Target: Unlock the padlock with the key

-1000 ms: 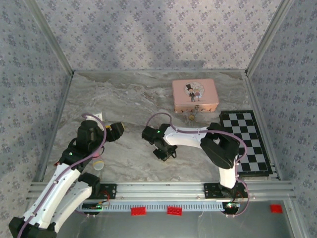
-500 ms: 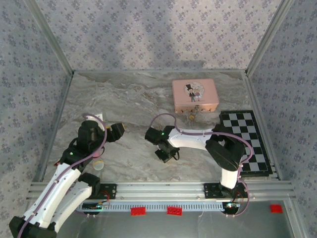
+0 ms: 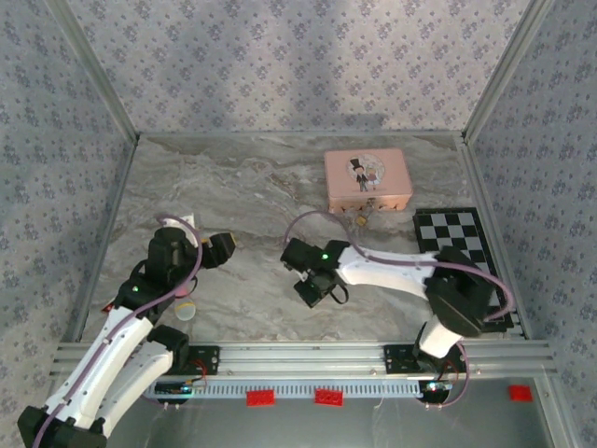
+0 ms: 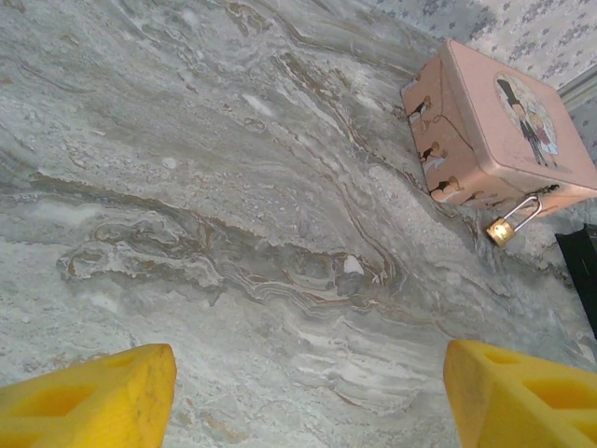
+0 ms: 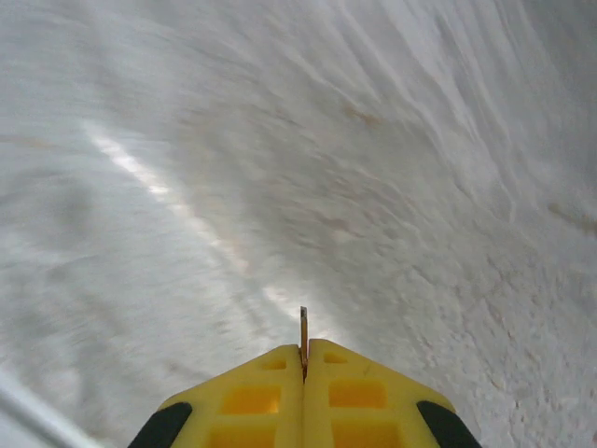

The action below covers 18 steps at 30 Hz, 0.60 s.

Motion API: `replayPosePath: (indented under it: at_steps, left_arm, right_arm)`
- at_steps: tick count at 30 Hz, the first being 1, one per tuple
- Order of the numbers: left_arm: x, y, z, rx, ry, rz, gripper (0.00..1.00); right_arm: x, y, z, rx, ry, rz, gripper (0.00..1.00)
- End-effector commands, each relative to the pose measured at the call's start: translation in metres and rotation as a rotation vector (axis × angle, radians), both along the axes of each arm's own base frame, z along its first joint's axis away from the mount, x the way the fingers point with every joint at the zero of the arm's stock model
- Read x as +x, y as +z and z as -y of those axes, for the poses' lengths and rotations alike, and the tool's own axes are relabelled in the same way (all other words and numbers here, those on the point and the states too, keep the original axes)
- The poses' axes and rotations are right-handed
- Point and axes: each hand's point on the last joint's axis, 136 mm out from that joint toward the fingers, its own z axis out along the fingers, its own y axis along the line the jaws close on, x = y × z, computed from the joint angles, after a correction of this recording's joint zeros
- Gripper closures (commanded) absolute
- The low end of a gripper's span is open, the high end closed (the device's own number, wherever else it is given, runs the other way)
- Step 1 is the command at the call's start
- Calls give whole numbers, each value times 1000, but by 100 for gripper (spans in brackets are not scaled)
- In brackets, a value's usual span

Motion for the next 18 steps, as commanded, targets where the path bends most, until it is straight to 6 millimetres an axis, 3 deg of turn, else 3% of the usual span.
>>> replayPosePath:
  at_steps: [1,3,7,14,18]
  left_arm:
    - [5,8,12,-55,-40,19,25]
    - [6,11,21,-86,-79,25,26]
    - [3,20,41,-154,-182,50,27]
    - [-19,35,75,-222,-402,102,29]
    - [-40,45,105,-261,-571,136,31]
  right_arm:
    - [-26,49,-35,250,279,106,100]
    - [-38,70,-44,373,381,163,100]
    - [-40,101,-48,558,441,242,100]
    - [-25,106,-43,596,402,222,100]
    - [-11,118,-43,738,338,146,100]
